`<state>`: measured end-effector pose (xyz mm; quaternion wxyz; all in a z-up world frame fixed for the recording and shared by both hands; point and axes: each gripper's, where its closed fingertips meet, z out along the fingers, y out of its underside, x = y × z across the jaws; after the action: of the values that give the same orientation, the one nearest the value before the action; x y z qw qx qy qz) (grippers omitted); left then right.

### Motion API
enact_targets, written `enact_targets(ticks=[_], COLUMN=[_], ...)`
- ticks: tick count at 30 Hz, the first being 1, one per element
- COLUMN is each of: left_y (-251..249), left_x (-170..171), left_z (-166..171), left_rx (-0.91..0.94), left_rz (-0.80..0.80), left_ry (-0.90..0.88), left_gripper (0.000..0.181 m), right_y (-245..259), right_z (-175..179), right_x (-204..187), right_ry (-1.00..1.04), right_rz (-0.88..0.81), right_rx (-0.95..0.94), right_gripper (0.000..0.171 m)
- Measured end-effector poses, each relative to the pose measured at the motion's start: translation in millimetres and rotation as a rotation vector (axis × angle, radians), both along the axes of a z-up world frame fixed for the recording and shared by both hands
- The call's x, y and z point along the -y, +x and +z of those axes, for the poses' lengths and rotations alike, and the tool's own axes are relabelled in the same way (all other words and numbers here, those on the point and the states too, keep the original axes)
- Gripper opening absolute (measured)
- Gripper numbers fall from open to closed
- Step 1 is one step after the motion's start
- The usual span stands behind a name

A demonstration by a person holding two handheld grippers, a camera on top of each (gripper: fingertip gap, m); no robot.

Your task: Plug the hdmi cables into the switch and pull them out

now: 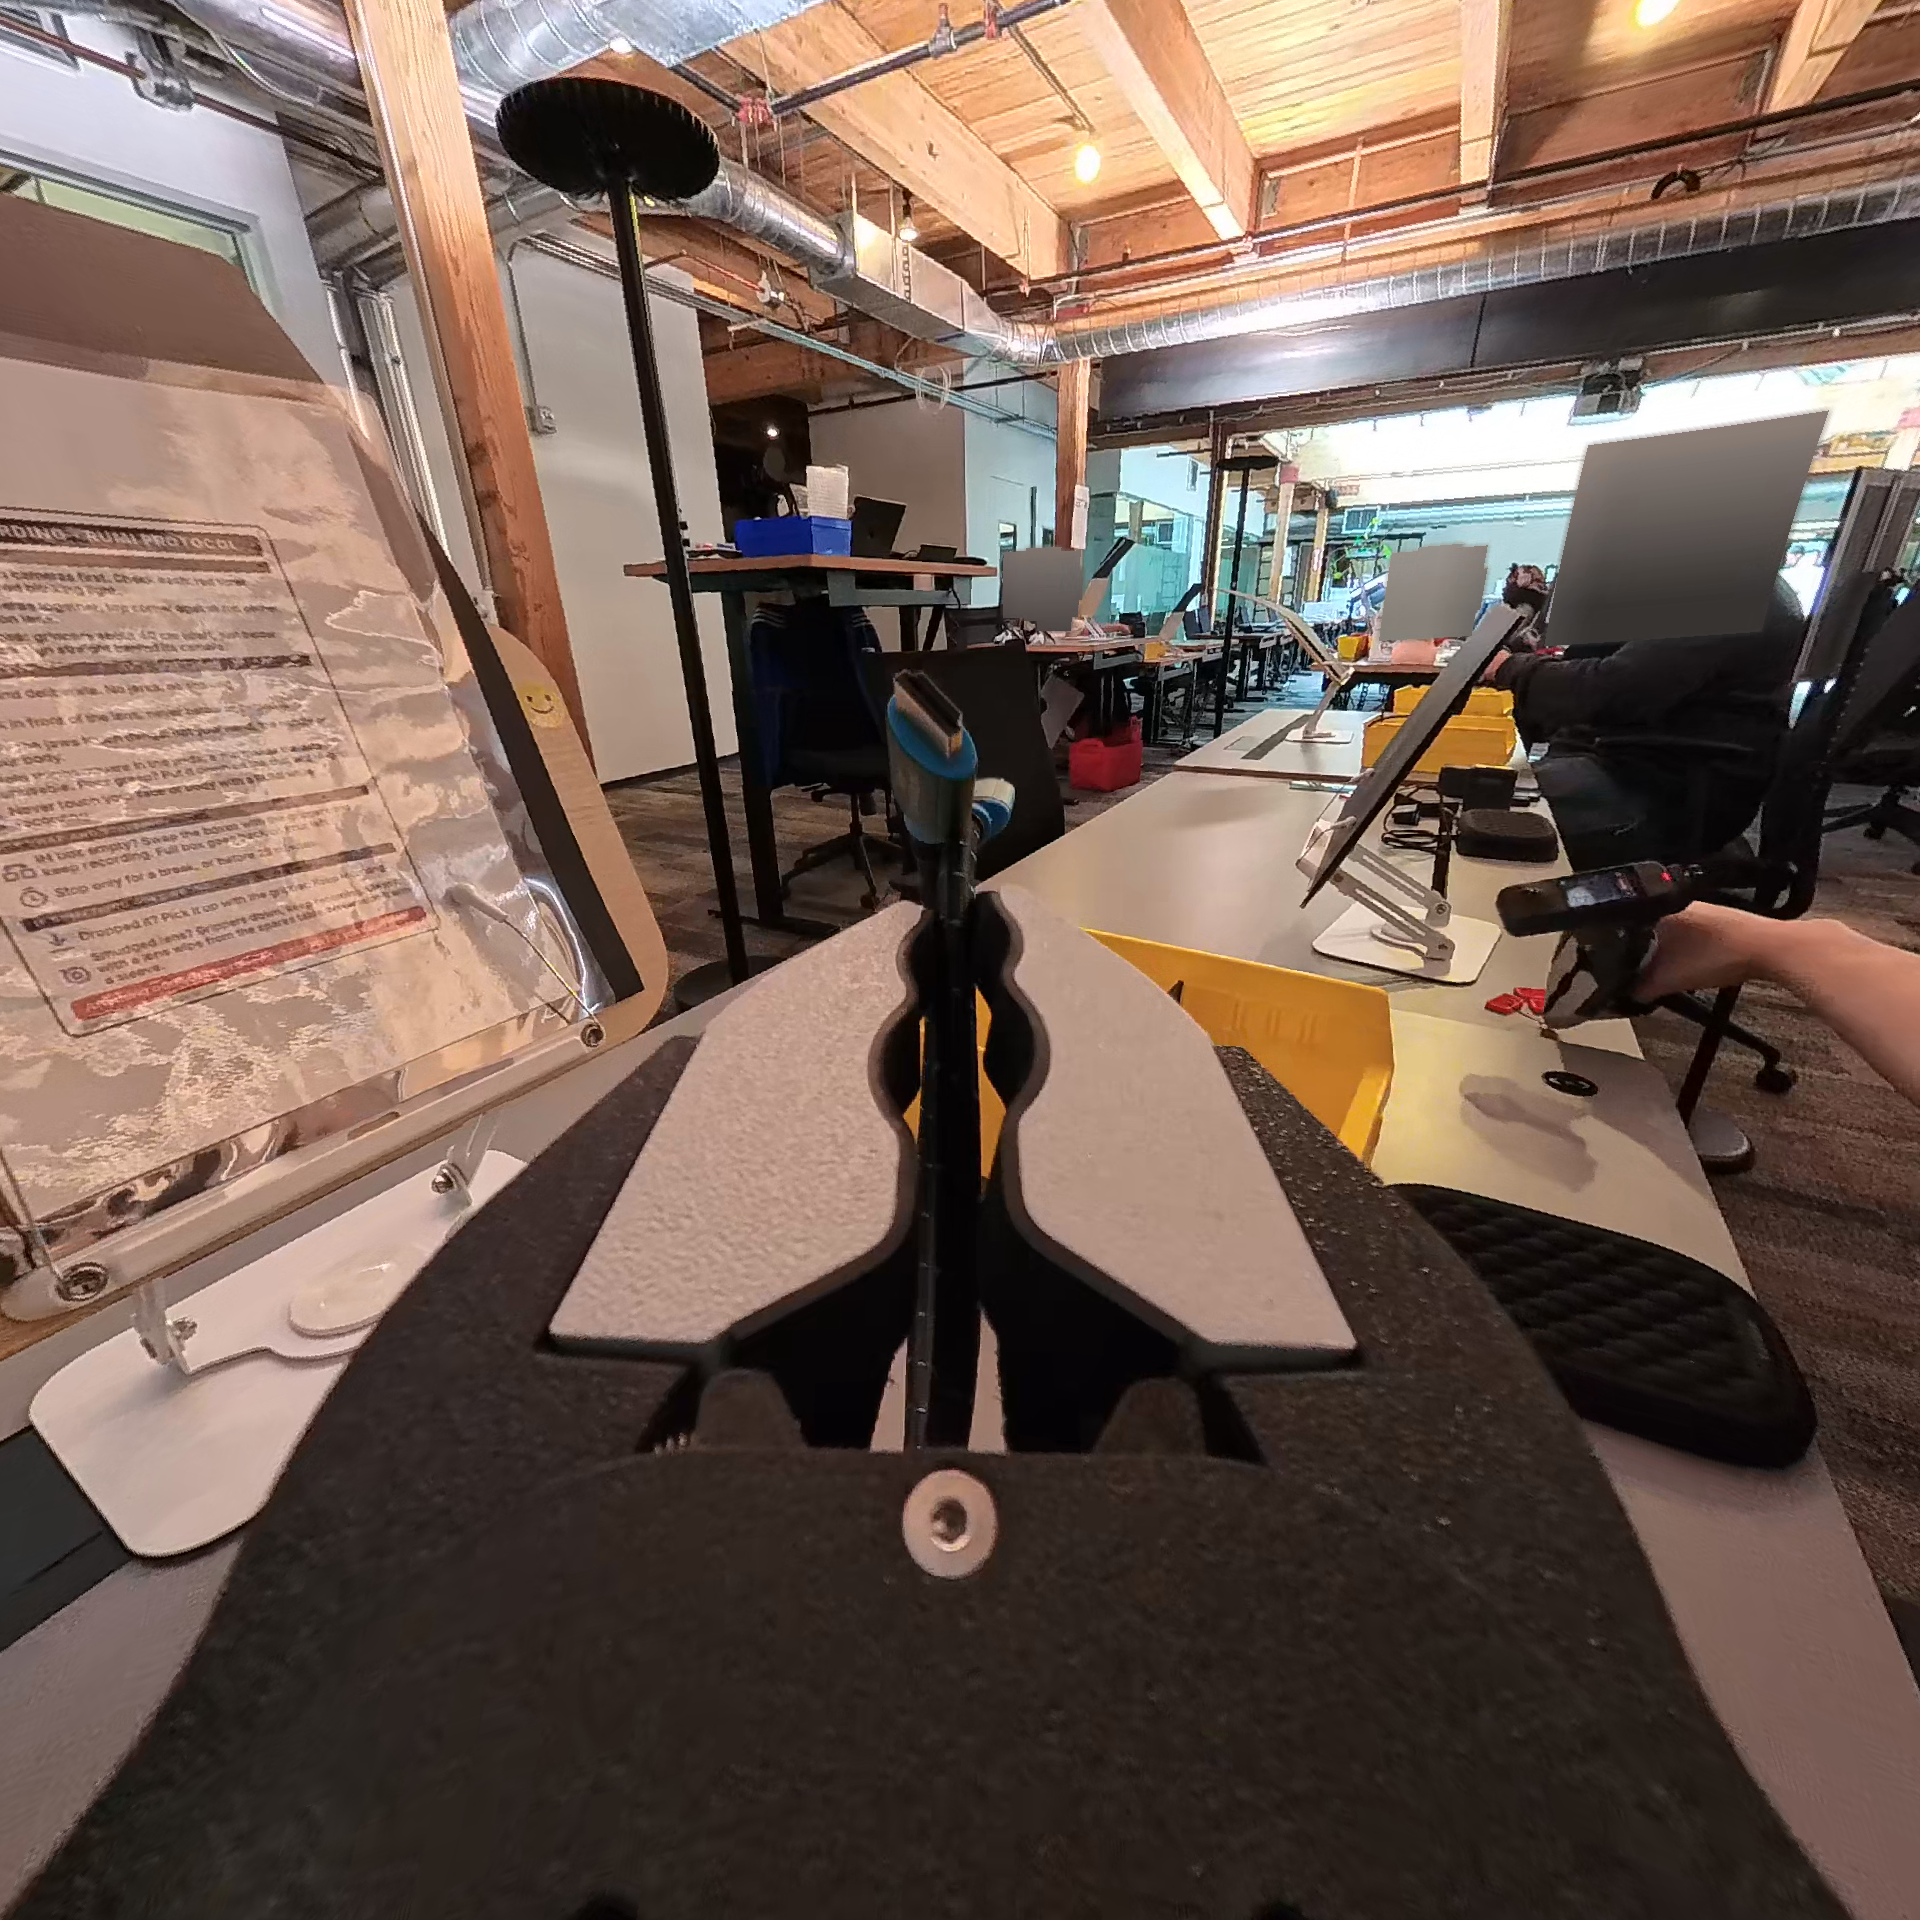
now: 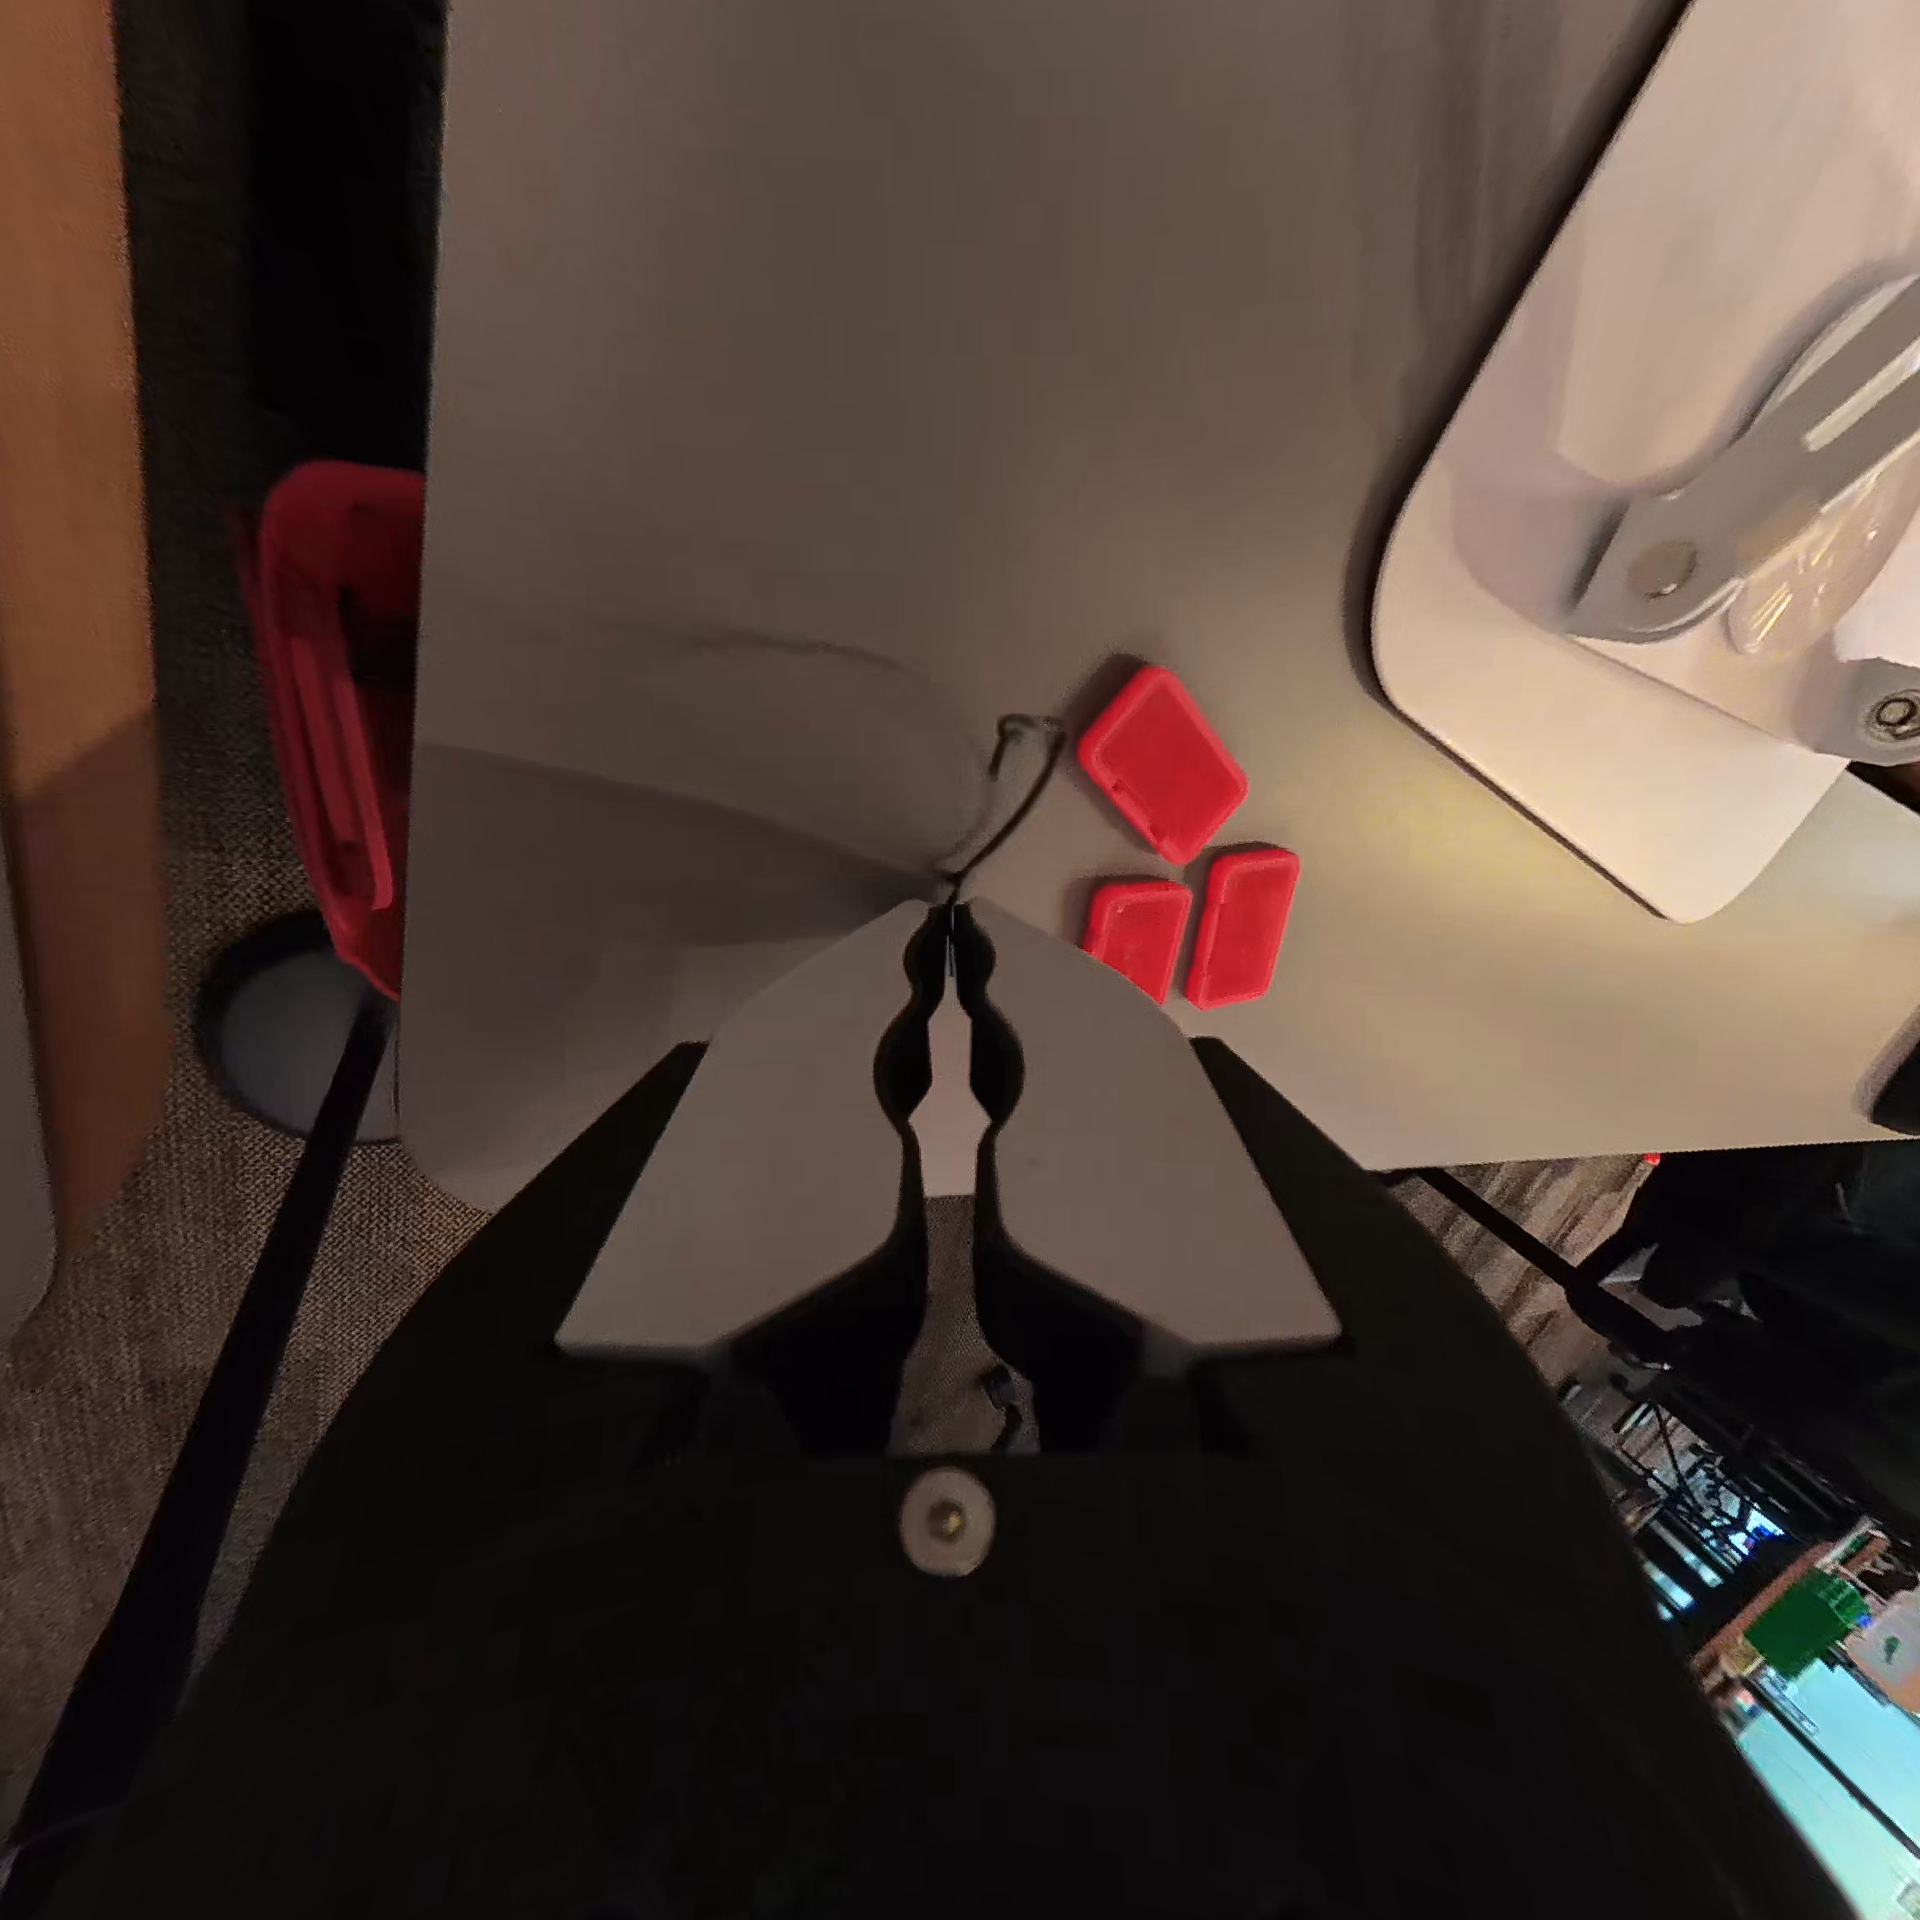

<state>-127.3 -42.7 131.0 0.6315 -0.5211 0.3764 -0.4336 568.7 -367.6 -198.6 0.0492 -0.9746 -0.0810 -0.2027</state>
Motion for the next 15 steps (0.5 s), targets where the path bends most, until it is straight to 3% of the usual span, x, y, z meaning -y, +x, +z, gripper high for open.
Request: enact_targets(ticks=[5, 8, 12, 15], left_y=[-3.1, -8.9, -11.7, -0.7], left_x=[1.5, 3.8, 7.7, 11.9], left_z=[3.1, 9.6, 16.1, 9.5], left_rx=[0.015, 0.035, 0.036, 0.003], left_rz=[-0.004, -0.005, -0.027, -0.085], left_ry=[0.000, 0.002, 0.016, 0.000], left_gripper=[0.006, 0.006, 0.006, 0.007], right_y=[-1.9, -8.3, -44.8, -134.3], right_z=[4.7, 30.5, 141.8, 242.8], right_x=[-5.4, -2.5, -32.1, -85.0], right_ry=[0.061, 0.156, 0.548, 0.928], right_rz=[-0.008, -0.013, 0.041, 0.230], right_rx=[0.005, 0.014, 0.095, 0.070], right_gripper=[0.014, 0.016, 0.018, 0.020])
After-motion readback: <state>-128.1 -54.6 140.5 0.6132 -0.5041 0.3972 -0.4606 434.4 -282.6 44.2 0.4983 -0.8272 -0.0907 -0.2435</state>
